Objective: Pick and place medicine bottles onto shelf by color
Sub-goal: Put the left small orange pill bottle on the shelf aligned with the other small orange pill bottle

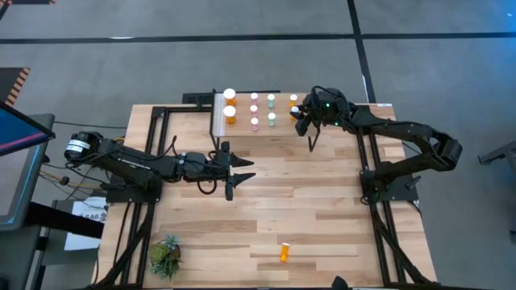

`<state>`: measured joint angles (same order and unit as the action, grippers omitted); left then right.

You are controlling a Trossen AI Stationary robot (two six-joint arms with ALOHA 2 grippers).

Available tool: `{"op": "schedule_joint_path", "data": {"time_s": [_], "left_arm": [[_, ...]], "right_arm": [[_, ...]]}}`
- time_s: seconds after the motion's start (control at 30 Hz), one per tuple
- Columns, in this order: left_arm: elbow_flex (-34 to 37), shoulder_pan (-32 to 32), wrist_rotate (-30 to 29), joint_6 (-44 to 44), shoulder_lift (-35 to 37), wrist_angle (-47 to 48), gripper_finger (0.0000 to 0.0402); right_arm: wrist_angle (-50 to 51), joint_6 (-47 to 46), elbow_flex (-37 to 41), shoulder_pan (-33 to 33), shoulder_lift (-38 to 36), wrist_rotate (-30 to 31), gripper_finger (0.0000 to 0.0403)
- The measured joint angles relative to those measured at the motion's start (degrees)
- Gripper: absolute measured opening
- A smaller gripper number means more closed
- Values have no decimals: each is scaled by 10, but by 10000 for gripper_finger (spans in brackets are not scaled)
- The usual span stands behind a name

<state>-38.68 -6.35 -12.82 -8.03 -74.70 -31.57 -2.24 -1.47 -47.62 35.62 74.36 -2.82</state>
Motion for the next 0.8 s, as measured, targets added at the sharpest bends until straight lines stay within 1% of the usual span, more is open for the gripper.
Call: {"op": "schedule_joint_path", "data": {"time_s": [0.13,0.33,0.47,0.63,0.8], "left_arm": [[0,0,0,0,0,0,167],[0,0,0,0,0,0,167],[0,0,3,0,0,1,167],[0,0,4,0,0,1,167],[0,0,4,0,0,1,167]], "right_arm": [[-6,-15,0,-4,16,31,154],[-9,-10,3,-6,67,33,154],[-24,-10,1,-4,81,32,154],[-19,-11,0,-4,78,27,154],[-10,-11,1,-7,58,27,154]]}}
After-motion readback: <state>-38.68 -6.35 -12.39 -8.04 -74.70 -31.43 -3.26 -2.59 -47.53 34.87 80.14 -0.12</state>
